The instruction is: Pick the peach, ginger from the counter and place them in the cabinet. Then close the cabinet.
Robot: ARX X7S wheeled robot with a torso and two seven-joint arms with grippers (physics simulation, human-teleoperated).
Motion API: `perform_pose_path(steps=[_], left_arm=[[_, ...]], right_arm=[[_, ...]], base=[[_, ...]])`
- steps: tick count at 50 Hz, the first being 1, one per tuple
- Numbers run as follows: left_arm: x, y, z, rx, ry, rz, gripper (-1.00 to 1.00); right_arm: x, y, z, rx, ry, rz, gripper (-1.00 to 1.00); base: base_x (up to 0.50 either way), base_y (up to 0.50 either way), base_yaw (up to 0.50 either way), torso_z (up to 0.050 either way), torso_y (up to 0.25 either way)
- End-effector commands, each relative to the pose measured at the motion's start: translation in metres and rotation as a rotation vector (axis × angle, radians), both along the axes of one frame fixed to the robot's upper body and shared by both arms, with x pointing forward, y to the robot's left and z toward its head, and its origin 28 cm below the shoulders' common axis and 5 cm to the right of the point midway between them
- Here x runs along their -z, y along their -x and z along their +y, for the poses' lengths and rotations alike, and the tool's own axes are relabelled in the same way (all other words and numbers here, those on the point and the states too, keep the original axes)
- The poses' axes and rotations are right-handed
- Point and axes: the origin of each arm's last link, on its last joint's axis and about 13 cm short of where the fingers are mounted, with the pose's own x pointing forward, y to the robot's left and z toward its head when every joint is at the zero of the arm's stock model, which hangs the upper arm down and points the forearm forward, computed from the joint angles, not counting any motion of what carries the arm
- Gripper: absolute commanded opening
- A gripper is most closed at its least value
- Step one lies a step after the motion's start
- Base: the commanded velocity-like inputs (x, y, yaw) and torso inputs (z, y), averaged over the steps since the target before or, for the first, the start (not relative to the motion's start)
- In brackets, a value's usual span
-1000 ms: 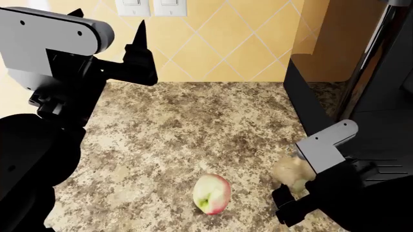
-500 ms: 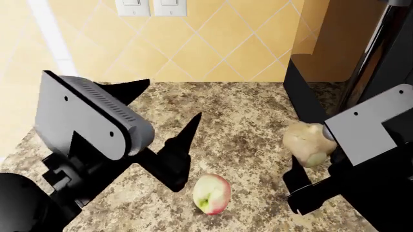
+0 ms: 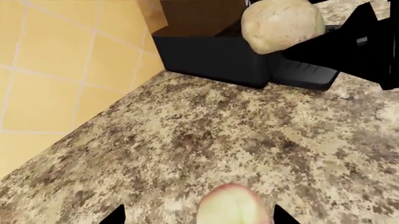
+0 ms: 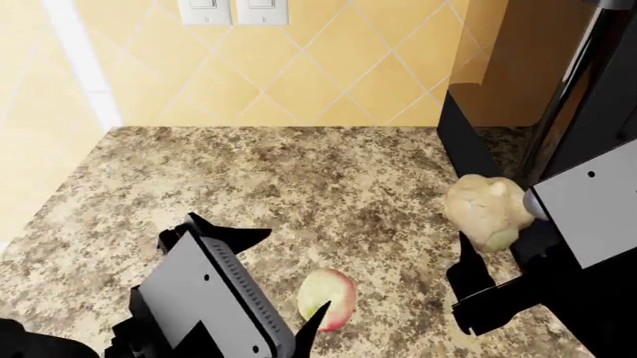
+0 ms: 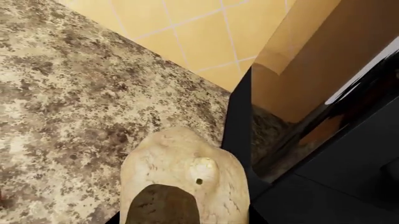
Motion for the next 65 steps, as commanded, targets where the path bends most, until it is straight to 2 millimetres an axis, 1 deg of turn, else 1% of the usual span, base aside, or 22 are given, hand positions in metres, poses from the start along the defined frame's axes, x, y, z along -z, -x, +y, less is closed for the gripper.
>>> perform_pose_path(steps=[1, 4, 8, 26, 33, 43, 51, 52, 55, 61, 63, 65], left_arm=[[0.011, 0.004, -0.004, 0.035, -0.080, 0.036, 1.00], [0.013, 0.005, -0.005, 0.043, -0.086, 0.038, 1.00], [0.016, 0.000, -0.007, 0.039, -0.090, 0.047, 1.00], [0.037, -0.029, -0.014, 0.009, -0.072, 0.129, 1.00], [0.047, -0.032, -0.021, 0.031, -0.080, 0.158, 1.00], [0.056, -0.029, -0.027, 0.060, -0.100, 0.185, 1.00], [0.062, -0.034, -0.029, 0.065, -0.106, 0.205, 1.00], [0.065, -0.034, -0.029, 0.064, -0.122, 0.165, -1.00], [0.069, -0.033, -0.029, 0.085, -0.127, 0.109, -1.00], [0.069, -0.032, -0.028, 0.095, -0.112, 0.084, -1.00], [0.066, -0.033, -0.028, 0.076, -0.086, 0.047, -1.00], [0.055, -0.033, -0.027, 0.044, -0.022, -0.016, -1.00]], right_arm=[[0.001, 0.000, -0.001, -0.009, 0.004, -0.006, -1.00], [0.002, 0.000, -0.002, -0.009, 0.003, -0.004, -1.00], [0.003, -0.001, -0.002, -0.010, 0.001, -0.001, -1.00], [0.012, -0.006, 0.001, -0.031, 0.001, 0.028, -1.00], [0.015, -0.009, 0.000, -0.030, -0.001, 0.038, -1.00], [0.016, -0.007, -0.002, -0.027, -0.004, 0.041, -1.00], [0.016, -0.006, -0.002, -0.026, -0.006, 0.040, -1.00], [0.016, -0.006, -0.002, -0.025, -0.006, 0.039, -1.00], [0.015, -0.005, -0.003, -0.022, -0.009, 0.035, -1.00], [0.014, -0.005, -0.003, -0.018, -0.009, 0.028, -1.00], [0.013, -0.004, -0.003, -0.016, -0.009, 0.024, -1.00], [0.011, -0.003, -0.003, -0.015, -0.011, 0.018, -1.00]], base=[[0.00, 0.00, 0.00, 0.000, 0.000], [0.00, 0.00, 0.00, 0.000, 0.000], [0.00, 0.00, 0.00, 0.000, 0.000], [0.00, 0.00, 0.00, 0.000, 0.000], [0.00, 0.00, 0.00, 0.000, 0.000], [0.00, 0.00, 0.00, -0.005, 0.000], [0.00, 0.00, 0.00, -0.005, 0.000], [0.00, 0.01, 0.01, 0.000, 0.000], [0.00, 0.01, 0.01, -0.007, 0.000], [0.00, 0.01, 0.01, -0.005, 0.000], [0.00, 0.01, 0.01, 0.000, 0.000], [0.00, 0.01, 0.01, -0.011, 0.000]])
